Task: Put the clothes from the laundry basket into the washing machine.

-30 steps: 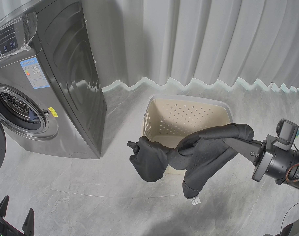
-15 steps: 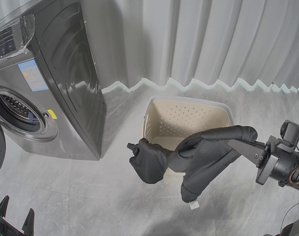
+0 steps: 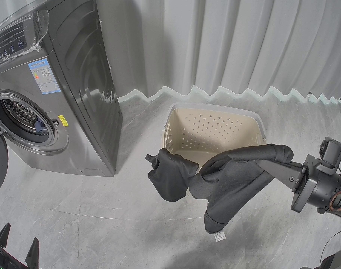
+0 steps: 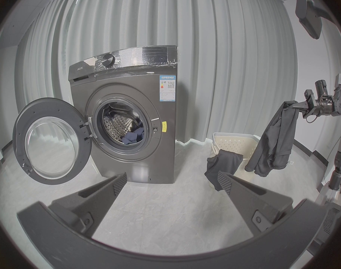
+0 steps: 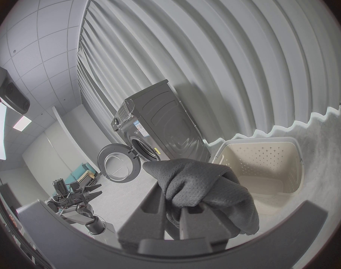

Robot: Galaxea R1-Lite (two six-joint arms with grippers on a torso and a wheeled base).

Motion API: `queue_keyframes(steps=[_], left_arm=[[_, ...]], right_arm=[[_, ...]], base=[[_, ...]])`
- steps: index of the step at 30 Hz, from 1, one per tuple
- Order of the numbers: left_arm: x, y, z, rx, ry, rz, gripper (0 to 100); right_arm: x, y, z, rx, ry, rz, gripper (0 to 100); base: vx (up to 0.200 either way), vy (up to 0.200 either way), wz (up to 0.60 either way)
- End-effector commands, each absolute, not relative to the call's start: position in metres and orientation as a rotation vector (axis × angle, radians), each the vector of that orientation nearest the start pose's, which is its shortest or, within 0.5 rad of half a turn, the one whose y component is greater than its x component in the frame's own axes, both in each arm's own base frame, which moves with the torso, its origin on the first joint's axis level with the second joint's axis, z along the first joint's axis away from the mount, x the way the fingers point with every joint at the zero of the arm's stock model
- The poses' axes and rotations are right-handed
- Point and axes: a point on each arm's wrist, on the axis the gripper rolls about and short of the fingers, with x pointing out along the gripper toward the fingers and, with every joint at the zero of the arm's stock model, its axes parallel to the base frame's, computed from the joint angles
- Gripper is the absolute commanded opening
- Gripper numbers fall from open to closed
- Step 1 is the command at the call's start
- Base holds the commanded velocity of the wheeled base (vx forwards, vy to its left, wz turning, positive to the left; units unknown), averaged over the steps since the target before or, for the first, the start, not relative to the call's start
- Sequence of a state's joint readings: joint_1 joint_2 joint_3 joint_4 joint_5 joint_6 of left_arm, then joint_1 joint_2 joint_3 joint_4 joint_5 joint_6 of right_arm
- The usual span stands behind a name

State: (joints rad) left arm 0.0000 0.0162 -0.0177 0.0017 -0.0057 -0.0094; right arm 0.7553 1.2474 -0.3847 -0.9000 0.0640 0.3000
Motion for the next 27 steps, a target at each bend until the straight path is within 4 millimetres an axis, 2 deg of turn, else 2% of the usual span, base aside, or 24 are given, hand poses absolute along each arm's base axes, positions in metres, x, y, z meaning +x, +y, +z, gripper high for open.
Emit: queue_keyframes(steps=[1,12,18,27], left_arm=[[-0.022,0.000,0.076,-0.011,0.012,-0.006,100],[-0.022,0.000,0.076,-0.011,0.014,-0.008,100],[-0.022,0.000,0.076,-0.011,0.012,-0.008,100],[-0.022,0.000,0.076,-0.011,0.014,-0.008,100]], right_arm=[[0.130,0.124,0.203,0.293,0.098,0.817,0],[0.138,0.130,0.204,0.288,0.097,0.790,0],[0.145,0.132,0.210,0.300,0.059,0.600,0],[0.144,0.133,0.211,0.301,0.058,0.597,0]], base=[[0.000,0.200,0.00],[0.000,0.200,0.00],[0.000,0.200,0.00],[0.000,0.200,0.00]])
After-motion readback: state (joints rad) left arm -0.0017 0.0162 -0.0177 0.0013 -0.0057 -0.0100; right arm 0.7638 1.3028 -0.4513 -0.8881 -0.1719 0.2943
